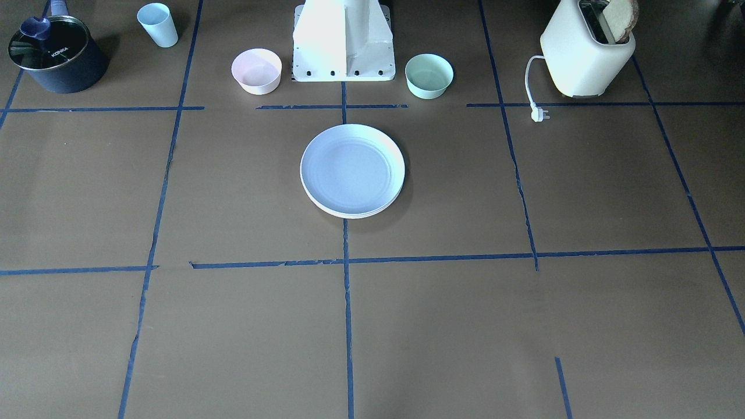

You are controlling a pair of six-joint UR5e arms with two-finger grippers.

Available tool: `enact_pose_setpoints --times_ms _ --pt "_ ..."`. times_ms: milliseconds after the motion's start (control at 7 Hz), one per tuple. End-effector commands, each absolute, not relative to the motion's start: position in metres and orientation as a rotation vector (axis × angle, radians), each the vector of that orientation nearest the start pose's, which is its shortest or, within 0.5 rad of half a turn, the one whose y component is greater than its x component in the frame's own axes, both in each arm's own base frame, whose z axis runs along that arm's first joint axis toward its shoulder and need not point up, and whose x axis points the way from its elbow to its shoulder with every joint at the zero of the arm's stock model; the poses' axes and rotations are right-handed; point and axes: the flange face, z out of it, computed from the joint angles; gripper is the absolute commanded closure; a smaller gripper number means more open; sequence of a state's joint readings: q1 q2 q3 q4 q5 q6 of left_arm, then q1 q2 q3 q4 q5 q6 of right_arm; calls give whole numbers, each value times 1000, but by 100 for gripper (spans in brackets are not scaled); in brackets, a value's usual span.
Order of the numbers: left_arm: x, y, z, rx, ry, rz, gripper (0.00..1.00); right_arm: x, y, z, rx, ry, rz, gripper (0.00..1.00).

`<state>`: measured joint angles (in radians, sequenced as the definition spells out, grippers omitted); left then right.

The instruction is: Stack three plates with pink and blue

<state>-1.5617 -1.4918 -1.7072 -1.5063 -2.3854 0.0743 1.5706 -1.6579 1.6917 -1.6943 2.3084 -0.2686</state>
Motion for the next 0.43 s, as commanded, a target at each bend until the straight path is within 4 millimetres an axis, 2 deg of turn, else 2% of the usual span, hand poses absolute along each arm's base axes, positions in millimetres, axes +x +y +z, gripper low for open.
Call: enact_pose_setpoints --times_ms 0,286 --pt "-51 -461 635 11 813 85 0 52 -450 656 0 -751 -250 0" --pt "-51 -459 630 19 813 90 0 53 -447 658 -4 -753 -247 0"
